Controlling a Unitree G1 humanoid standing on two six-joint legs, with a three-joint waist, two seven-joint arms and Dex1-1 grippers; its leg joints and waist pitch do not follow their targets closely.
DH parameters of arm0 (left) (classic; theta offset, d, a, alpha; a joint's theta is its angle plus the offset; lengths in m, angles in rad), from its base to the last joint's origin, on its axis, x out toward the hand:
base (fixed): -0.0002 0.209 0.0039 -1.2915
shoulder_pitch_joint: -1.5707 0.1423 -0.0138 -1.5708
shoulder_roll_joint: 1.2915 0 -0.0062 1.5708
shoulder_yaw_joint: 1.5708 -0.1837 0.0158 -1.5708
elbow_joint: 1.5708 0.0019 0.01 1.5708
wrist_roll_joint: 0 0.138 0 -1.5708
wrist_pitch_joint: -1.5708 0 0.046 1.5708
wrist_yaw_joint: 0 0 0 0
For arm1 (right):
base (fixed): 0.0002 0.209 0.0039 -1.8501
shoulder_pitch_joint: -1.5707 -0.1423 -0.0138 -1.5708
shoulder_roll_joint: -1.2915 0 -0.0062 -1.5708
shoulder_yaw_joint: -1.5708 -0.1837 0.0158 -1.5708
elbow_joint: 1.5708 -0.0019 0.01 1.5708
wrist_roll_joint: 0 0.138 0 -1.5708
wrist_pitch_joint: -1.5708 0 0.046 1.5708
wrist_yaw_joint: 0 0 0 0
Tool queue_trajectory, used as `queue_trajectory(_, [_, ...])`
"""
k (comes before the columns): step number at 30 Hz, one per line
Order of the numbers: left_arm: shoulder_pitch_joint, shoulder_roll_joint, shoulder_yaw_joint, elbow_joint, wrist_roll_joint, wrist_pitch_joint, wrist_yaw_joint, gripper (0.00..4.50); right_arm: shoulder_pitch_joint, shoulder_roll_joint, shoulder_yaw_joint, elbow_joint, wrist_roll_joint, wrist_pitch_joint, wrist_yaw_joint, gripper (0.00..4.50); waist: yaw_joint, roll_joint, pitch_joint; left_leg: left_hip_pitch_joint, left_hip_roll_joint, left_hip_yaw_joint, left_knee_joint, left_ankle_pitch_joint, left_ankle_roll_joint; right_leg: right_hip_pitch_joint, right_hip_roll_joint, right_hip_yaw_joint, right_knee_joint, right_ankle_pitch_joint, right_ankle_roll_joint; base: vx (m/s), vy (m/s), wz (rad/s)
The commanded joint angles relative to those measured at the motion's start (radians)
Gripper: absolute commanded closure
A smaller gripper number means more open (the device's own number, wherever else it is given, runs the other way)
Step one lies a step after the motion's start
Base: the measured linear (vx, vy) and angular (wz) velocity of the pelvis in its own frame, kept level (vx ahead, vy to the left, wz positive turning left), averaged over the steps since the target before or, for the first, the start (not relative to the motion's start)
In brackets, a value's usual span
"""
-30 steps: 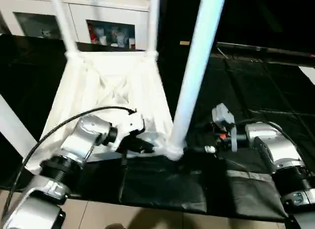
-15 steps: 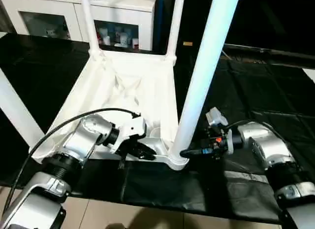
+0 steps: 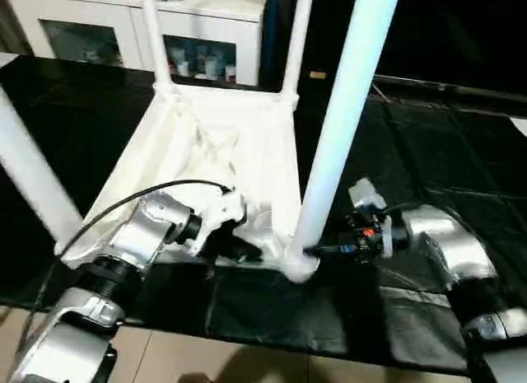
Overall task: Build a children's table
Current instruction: Rotate leg to tighten
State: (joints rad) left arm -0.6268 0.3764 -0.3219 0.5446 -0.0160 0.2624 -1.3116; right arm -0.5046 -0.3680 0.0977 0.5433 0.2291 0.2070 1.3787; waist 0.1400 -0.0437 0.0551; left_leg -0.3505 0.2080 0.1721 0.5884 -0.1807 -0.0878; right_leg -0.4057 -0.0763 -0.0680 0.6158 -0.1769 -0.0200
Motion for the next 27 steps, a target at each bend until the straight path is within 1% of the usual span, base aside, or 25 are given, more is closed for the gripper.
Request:
queue_trajectory(1, [-0.023, -0.044, 0.037, -0.017, -0.016, 0.033, 0.117, 4.5, 0.006, 0.044, 0.037, -0.054, 0.031, 0.02, -0.012, 2.55, -0.009, -0.006, -0.062, 0.003, 0.023, -0.002, -0.073, -0.219, 0.015, 0.051, -0.069, 0.042, -0.081, -0.334, -0.173, 0.0, 0.0, 0.0])
queue_trajectory(2, [-0.021, -0.078, 0.057, -0.038, -0.017, 0.073, 0.187, 4.5, 0.026, 0.082, 0.028, -0.087, 0.015, 0.075, -0.128, 2.56, -0.014, -0.003, -0.061, 0.002, 0.023, -0.002, -0.076, -0.217, 0.009, 0.051, -0.066, 0.043, -0.083, -0.338, -0.161, 0.0, 0.0, 0.0])
queue_trajectory(3, [-0.02, -0.119, 0.078, -0.061, -0.025, 0.123, 0.249, 4.5, 0.041, 0.123, 0.023, -0.113, -0.007, 0.098, -0.226, 2.57, -0.017, 0.002, -0.061, 0.001, 0.023, -0.004, -0.076, -0.215, 0.003, 0.051, -0.065, 0.043, -0.081, -0.331, -0.161, 0.0, 0.0, 0.0])
queue_trajectory(4, [-0.021, -0.143, 0.089, -0.072, -0.025, 0.148, 0.287, 4.5, 0.047, 0.149, 0.021, -0.124, -0.023, 0.115, -0.284, 2.57, -0.03, 0.001, -0.062, 0.0, 0.019, -0.006, -0.077, -0.221, -0.008, 0.053, -0.066, 0.041, -0.082, -0.333, -0.158, 0.0, 0.0, 0.0])
queue_trajectory(5, [-0.021, -0.146, 0.09, -0.073, -0.024, 0.151, 0.292, 4.5, 0.047, 0.151, 0.021, -0.125, -0.025, 0.118, -0.29, 2.57, -0.03, 0.001, -0.062, 0.0, 0.019, -0.006, -0.077, -0.221, -0.008, 0.053, -0.066, 0.041, -0.082, -0.333, -0.158, 0.0, 0.0, 0.0])
queue_trajectory(6, [-0.024, -0.168, 0.1, -0.075, -0.019, 0.161, 0.335, 4.5, 0.048, 0.172, 0.021, -0.129, -0.045, 0.133, -0.342, 2.57, -0.045, -0.001, -0.062, -0.004, 0.015, -0.005, -0.076, -0.223, -0.008, 0.054, -0.063, 0.039, -0.089, -0.361, -0.142, 0.0, 0.0, 0.0])
queue_trajectory(7, [-0.026, -0.193, 0.107, -0.08, -0.016, 0.176, 0.374, 4.5, 0.045, 0.199, 0.018, -0.132, -0.06, 0.159, -0.404, 2.57, -0.047, 0.0, -0.063, -0.003, 0.014, -0.005, -0.074, -0.219, -0.005, 0.053, -0.064, 0.04, -0.09, -0.363, -0.14, 0.0, 0.0, 0.0])
queue_trajectory(8, [-0.028, -0.218, 0.112, -0.085, -0.015, 0.19, 0.408, 4.5, 0.041, 0.226, 0.013, -0.134, -0.071, 0.183, -0.463, 2.57, -0.051, 0.003, -0.064, -0.004, 0.014, -0.004, -0.073, -0.2, 0.0, 0.054, -0.063, 0.041, -0.088, -0.344, -0.144, 0.0, 0.0, 0.0])
queue_trajectory(9, [-0.032, -0.257, 0.123, -0.087, -0.013, 0.204, 0.465, 4.5, 0.029, 0.263, 0.004, -0.132, -0.092, 0.217, -0.553, 2.57, -0.055, 0.002, -0.064, -0.005, 0.015, -0.003, -0.073, -0.194, 0.0, 0.053, -0.061, 0.043, -0.088, -0.328, -0.147, 0.0, 0.0, 0.0])
queue_trajectory(10, [-0.035, -0.277, 0.124, -0.088, -0.009, 0.209, 0.493, 4.5, 0.02, 0.283, -0.002, -0.128, -0.104, 0.234, -0.604, 2.59, -0.06, 0.002, -0.064, -0.005, 0.014, -0.005, -0.074, -0.188, 0.0, 0.054, -0.059, 0.041, -0.088, -0.318, -0.149, 0.0, 0.0, 0.0])
queue_trajectory(11, [-0.042, -0.314, 0.123, -0.084, 0.003, 0.212, 0.545, 4.5, -0.001, 0.32, -0.013, -0.119, -0.128, 0.271, -0.698, 2.59, -0.066, 0.003, -0.063, -0.006, 0.012, -0.004, -0.075, -0.185, -0.003, 0.053, -0.058, 0.041, -0.087, -0.315, -0.15, 0.0, 0.0, 0.0])
queue_trajectory(13, [-0.044, -0.326, 0.121, -0.081, 0.009, 0.213, 0.566, 4.5, -0.008, 0.331, -0.014, -0.119, -0.135, 0.284, -0.73, 2.59, -0.071, 0.005, -0.065, -0.003, 0.011, -0.003, -0.073, -0.191, 0.002, 0.053, -0.058, 0.041, -0.091, -0.32, -0.145, 0.0, 0.0, 0.0])
queue_trajectory(14, [-0.045, -0.33, 0.114, -0.08, 0.016, 0.21, 0.573, 4.5, -0.011, 0.335, -0.011, -0.123, -0.135, 0.289, -0.739, 2.59, -0.071, 0.006, -0.065, -0.003, 0.012, -0.004, -0.074, -0.192, 0.01, 0.053, -0.057, 0.042, -0.092, -0.305, -0.147, 0.0, 0.0, 0.0])
queue_trajectory(15, [-0.042, -0.338, 0.11, -0.094, 0.022, 0.223, 0.581, 4.5, -0.008, 0.339, 0.005, -0.144, -0.145, 0.286, -0.748, 2.59, -0.071, 0.007, -0.066, -0.003, 0.012, -0.003, -0.074, -0.19, 0.013, 0.053, -0.057, 0.042, -0.091, -0.293, -0.149, 0.0, 0.0, 0.0])
queue_trajectory(16, [-0.042, -0.339, 0.109, -0.096, 0.022, 0.226, 0.582, 4.5, -0.007, 0.339, 0.008, -0.148, -0.146, 0.285, -0.749, 2.59, -0.07, 0.008, -0.068, -0.002, 0.015, -0.003, -0.074, -0.176, 0.017, 0.054, -0.057, 0.043, -0.087, -0.25, -0.159, 0.0, 0.0, 0.0])
queue_trajectory(17, [-0.04, -0.337, 0.109, -0.105, 0.021, 0.232, 0.58, 4.5, -0.003, 0.34, 0.014, -0.16, -0.144, 0.282, -0.741, 2.25, -0.07, 0.009, -0.068, -0.002, 0.015, -0.002, -0.073, -0.171, 0.02, 0.054, -0.056, 0.043, -0.086, -0.229, -0.166, 0.0, 0.0, 0.0])
queue_trajectory(18, [-0.038, -0.333, 0.111, -0.114, 0.022, 0.24, 0.585, 4.5, 0.004, 0.346, 0.013, -0.179, -0.136, 0.295, -0.742, 1.91, -0.069, 0.009, -0.069, -0.004, 0.015, -0.002, -0.073, -0.153, 0.028, 0.058, -0.057, 0.044, -0.08, -0.179, -0.18, 0.0, 0.0, 0.0])
queue_trajectory(20, [-0.035, -0.322, 0.115, -0.122, 0.023, 0.244, 0.582, 4.5, 0.016, 0.343, 0.014, -0.2, -0.13, 0.287, -0.725, 1.85, -0.069, 0.009, -0.067, -0.003, 0.015, -0.001, -0.073, -0.148, 0.034, 0.058, -0.056, 0.044, -0.08, -0.157, -0.189, 0.0, 0.0, 0.0])
queue_trajectory(22, [-0.028, -0.3, 0.115, -0.13, 0.026, 0.238, 0.567, 4.5, 0.031, 0.328, 0.015, -0.222, -0.123, 0.272, -0.698, 1.54, -0.069, 0.01, -0.067, -0.002, 0.015, -0.001, -0.074, -0.162, 0.033, 0.058, -0.058, 0.043, -0.081, -0.177, -0.191, 0.0, 0.0, 0.0])
queue_trajectory(23, [-0.026, -0.293, 0.114, -0.133, 0.026, 0.237, 0.56, 4.5, 0.034, 0.321, 0.014, -0.226, -0.121, 0.264, -0.689, 1.45, -0.068, 0.009, -0.067, -0.003, 0.015, -0.001, -0.074, -0.165, 0.032, 0.059, -0.059, 0.044, -0.082, -0.186, -0.187, 0.0, 0.0, 0.0])
queue_trajectory(24, [-0.019, -0.267, 0.106, -0.139, 0.028, 0.213, 0.535, 4.5, 0.044, 0.297, 0.007, -0.234, -0.11, 0.249, -0.656, 1.41, -0.068, 0.01, -0.067, -0.003, 0.015, -0.002, -0.075, -0.168, 0.031, 0.059, -0.059, 0.044, -0.082, -0.189, -0.183, 0.0, 0.0, 0.0])
queue_trajectory(25, [-0.015, -0.249, 0.098, -0.141, 0.032, 0.184, 0.517, 4.5, 0.049, 0.281, 0.001, -0.234, -0.105, 0.241, -0.638, 1.34, -0.068, 0.006, -0.066, -0.003, 0.016, -0.003, -0.076, -0.171, 0.033, 0.06, -0.06, 0.044, -0.083, -0.192, -0.181, 0.0, 0.0, 0.0])
queue_trajectory(27, [-0.013, -0.241, 0.096, -0.142, 0.033, 0.177, 0.51, 4.5, 0.051, 0.274, -0.002, -0.232, -0.105, 0.239, -0.632, 1.08, -0.07, 0.009, -0.065, -0.003, 0.016, -0.002, -0.075, -0.174, 0.034, 0.058, -0.059, 0.045, -0.082, -0.189, -0.183, 0.0, 0.0, 0.0])
